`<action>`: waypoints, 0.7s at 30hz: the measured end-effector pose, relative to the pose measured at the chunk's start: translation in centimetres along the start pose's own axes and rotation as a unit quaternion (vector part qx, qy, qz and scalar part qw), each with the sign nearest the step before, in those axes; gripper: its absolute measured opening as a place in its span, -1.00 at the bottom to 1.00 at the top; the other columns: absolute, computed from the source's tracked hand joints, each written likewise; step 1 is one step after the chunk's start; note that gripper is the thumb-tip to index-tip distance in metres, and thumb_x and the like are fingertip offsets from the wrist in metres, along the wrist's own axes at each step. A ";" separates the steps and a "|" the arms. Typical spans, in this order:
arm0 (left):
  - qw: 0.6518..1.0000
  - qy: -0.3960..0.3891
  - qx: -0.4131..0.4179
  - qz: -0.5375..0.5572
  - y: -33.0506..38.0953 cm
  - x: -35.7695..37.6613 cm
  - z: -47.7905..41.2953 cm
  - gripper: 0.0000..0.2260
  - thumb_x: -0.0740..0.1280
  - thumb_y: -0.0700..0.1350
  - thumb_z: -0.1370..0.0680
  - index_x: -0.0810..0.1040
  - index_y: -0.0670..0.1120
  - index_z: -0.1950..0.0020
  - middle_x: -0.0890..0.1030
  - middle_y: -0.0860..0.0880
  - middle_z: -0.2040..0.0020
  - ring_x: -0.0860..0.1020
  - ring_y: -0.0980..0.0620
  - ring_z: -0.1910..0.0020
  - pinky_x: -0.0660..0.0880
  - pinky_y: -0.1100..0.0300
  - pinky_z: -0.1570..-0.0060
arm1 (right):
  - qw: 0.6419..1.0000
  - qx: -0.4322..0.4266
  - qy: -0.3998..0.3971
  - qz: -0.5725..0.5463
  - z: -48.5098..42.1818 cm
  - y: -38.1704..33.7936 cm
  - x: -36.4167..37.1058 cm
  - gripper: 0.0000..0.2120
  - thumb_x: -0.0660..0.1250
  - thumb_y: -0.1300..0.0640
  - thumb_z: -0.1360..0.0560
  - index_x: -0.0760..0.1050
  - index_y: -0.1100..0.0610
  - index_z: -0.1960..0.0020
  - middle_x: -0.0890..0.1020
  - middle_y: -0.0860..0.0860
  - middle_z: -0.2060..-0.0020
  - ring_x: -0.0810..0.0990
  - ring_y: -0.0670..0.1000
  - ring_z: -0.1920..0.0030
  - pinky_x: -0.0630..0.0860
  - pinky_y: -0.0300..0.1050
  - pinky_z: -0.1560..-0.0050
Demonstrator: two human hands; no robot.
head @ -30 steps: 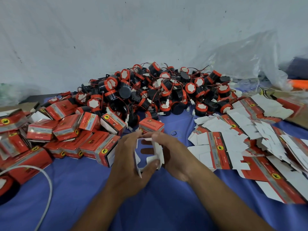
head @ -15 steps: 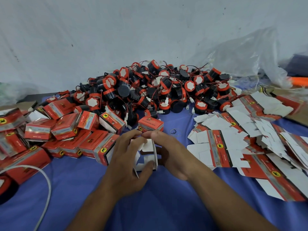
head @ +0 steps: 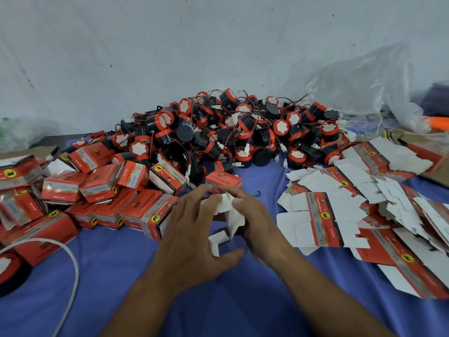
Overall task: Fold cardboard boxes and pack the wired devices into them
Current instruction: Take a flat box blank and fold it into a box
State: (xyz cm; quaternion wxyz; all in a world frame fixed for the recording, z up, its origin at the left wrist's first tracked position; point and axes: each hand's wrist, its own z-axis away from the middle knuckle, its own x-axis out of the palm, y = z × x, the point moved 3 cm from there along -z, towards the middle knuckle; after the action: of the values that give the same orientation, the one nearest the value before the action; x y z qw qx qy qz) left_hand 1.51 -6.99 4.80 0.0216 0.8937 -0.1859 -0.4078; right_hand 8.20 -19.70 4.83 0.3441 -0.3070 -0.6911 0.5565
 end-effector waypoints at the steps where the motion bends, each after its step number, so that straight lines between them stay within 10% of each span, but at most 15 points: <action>1: 1.000 0.002 -0.007 -0.002 0.0 0.0 0.0 -0.31 0.39 0.29 -0.40 0.37 -0.10 -0.36 0.39 -0.11 -0.41 0.39 -0.12 -0.37 0.37 -0.04 -0.33 | 1.000 0.007 -0.003 -0.012 -0.1 0.1 0.0 -0.45 0.29 -0.18 -0.39 0.54 0.00 -0.33 0.63 0.07 -0.25 0.58 0.12 -0.29 0.43 0.33 -0.35; 7: 0.993 0.060 -0.095 0.021 -0.3 -0.4 -0.2 -0.38 0.33 0.18 -0.39 0.42 -0.24 -0.27 0.46 -0.15 -0.23 0.44 -0.13 -0.16 0.51 -0.10 -0.08 | 0.991 0.001 -0.091 0.096 0.4 0.5 1.3 -0.48 0.39 0.17 -0.54 0.35 -0.22 -0.40 0.58 -0.30 -0.22 0.57 -0.24 -0.21 0.55 -0.27 -0.11; 15: 0.980 0.026 -0.071 0.184 -0.3 -0.5 0.2 -0.16 0.45 0.21 -0.34 0.20 -0.08 -0.49 0.24 0.15 -0.43 0.26 0.08 -0.45 0.26 0.30 -0.38 | 0.997 -0.021 -0.015 0.066 -0.1 0.0 -0.2 -0.54 0.36 0.29 -0.58 0.45 -0.05 -0.41 0.62 0.01 -0.23 0.61 0.12 -0.25 0.58 0.10 -0.24; 21: 0.992 -0.021 0.046 0.119 0.3 -0.8 -0.1 -0.23 0.45 0.28 -0.37 0.30 -0.04 -0.44 0.31 -0.06 -0.50 0.29 -0.10 -0.47 0.33 -0.13 -0.37 | 0.995 -0.069 -0.005 0.074 0.0 -0.7 -0.9 -0.54 0.38 0.39 -0.54 0.49 0.00 -0.34 0.66 -0.05 -0.08 0.66 0.00 -0.07 0.61 -0.10 -0.08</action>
State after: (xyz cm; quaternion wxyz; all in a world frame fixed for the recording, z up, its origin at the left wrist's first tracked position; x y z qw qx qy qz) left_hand 0.96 -6.99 5.49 0.0249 0.8567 -0.3101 -0.4115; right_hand 8.64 -20.55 5.40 0.2763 -0.3778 -0.7051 0.5327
